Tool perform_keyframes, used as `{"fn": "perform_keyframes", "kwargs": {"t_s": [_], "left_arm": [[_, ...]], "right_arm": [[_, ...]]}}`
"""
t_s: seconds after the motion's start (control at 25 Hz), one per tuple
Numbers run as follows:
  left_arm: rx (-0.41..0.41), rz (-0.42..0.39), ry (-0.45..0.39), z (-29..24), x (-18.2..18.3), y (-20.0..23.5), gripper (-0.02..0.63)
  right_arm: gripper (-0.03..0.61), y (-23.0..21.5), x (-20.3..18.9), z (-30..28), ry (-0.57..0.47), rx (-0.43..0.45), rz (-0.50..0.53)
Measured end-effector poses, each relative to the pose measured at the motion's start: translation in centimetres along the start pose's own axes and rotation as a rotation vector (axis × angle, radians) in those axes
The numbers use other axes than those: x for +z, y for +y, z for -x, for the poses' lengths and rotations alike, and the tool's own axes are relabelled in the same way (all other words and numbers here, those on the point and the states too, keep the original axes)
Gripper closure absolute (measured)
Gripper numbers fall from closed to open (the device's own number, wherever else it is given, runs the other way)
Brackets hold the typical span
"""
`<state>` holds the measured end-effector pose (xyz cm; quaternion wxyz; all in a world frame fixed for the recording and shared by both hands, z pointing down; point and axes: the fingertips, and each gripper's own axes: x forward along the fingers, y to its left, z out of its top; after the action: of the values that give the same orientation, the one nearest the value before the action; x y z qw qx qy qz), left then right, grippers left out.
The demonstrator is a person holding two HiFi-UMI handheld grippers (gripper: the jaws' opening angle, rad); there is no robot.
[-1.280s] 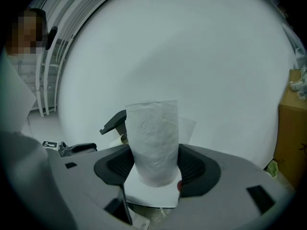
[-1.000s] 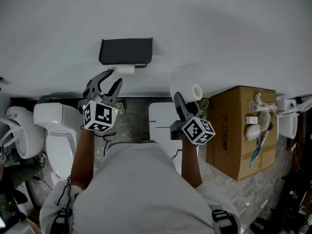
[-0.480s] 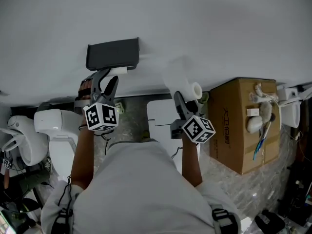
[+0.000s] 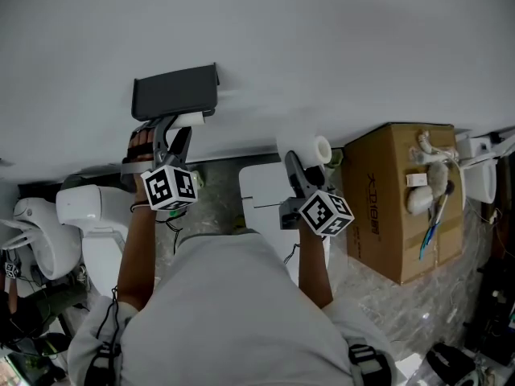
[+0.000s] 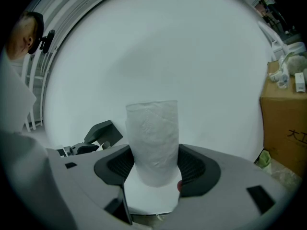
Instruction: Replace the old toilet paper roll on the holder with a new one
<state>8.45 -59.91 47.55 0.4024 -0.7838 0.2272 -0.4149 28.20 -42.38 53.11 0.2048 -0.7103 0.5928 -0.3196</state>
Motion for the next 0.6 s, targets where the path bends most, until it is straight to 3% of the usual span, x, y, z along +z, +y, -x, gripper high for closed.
{"fn": "perform_keyframes", "kwargs": {"t_s": [0.16, 0.6], "left_arm": [[0.007, 0.002, -0.008, -0.2, 0.8, 0.0, 0.399], [-0.019, -0.06, -0.137, -1.4, 7.1, -1.7, 0.407]], "right_arm": [[0.293, -0.9, 0.4, 0.6, -0.014, -0.017, -0.017], [0.293, -2.9, 1.8, 4.1, -0.091, -0.069, -0.069]]}}
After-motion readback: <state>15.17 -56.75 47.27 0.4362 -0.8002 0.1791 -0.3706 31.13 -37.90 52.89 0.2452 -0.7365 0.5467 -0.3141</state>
